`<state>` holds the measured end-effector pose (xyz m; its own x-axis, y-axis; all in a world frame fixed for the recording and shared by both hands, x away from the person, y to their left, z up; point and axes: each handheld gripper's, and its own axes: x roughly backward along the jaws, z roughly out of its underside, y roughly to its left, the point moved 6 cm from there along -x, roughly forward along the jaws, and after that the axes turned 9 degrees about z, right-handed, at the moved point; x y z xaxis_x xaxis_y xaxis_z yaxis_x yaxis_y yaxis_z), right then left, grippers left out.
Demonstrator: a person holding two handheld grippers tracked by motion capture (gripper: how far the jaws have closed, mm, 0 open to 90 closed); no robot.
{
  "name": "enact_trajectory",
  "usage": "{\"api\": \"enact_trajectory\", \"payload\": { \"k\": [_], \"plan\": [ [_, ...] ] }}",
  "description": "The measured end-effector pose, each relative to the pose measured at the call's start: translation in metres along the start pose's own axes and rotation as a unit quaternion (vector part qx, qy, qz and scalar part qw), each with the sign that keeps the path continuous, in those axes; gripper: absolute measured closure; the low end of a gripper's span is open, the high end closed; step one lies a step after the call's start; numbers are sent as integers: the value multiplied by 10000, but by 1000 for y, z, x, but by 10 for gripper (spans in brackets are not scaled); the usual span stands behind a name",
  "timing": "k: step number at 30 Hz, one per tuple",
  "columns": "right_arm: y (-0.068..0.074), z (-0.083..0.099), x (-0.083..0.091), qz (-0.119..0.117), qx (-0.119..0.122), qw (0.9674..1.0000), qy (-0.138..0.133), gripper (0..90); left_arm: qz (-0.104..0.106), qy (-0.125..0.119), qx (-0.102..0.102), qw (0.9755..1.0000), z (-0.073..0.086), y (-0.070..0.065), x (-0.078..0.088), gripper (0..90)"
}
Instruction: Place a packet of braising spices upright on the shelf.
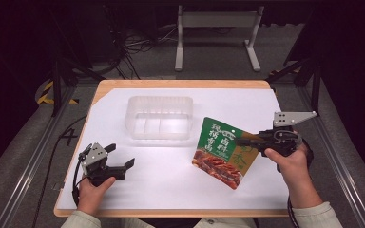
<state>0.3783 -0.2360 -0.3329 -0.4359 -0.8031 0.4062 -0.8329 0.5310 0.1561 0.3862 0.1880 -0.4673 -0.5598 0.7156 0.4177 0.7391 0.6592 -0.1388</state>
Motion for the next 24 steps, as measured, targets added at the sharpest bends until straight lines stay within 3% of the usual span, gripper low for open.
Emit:
{"api": "enact_trajectory", "payload": {
  "k": [17, 24],
  "plan": [
    [-1, -15, 5, 172, -28, 9997, -152, 900, -64, 38, 59, 10000, 2, 2, 0, 80],
    [0, -23, 0, 159, -68, 9998, -66, 900, -85, 40, 59, 9999, 2, 2, 0, 80]
  ]
}}
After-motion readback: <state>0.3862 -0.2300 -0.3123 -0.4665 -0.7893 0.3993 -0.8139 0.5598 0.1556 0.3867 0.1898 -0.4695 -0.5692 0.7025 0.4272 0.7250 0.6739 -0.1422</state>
